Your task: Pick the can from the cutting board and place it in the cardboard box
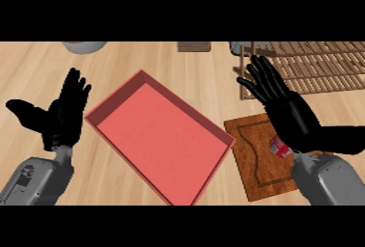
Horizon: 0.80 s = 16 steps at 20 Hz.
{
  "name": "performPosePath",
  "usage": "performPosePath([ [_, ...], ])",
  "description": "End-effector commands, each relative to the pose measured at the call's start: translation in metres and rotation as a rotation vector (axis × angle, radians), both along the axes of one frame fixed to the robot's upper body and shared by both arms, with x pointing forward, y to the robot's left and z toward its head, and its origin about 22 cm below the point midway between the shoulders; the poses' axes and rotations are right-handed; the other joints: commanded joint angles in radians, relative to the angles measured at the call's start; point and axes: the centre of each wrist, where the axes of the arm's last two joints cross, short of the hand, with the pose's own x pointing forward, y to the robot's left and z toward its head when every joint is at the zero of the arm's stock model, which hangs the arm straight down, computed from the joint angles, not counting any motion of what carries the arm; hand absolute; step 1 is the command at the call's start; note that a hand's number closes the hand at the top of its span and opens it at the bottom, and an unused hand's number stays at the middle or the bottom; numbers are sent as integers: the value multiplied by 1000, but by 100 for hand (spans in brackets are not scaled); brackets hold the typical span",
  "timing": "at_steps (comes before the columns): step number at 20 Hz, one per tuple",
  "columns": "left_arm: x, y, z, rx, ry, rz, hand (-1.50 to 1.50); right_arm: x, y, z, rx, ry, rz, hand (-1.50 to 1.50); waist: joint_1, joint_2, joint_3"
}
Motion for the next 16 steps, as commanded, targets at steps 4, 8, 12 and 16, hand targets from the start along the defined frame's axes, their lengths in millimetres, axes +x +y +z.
performPosePath([
  [4, -17, 24, -20, 275, 45, -55, 0, 30, -32, 17, 53, -19, 195, -150, 42, 21, 37],
  [8, -34, 30, -40, 376, 108, -94, 0, 37, -88, 46, -561, -96, -32, 150, 41, 22, 32],
  [12, -49, 24, -51, 370, 125, -130, 0, 46, -112, -44, -108, 121, -107, -150, 41, 22, 36],
  [16, -57, 35, -34, 410, 113, -109, 0, 48, -165, -49, -209, 58, 10, -150, 42, 20, 36],
])
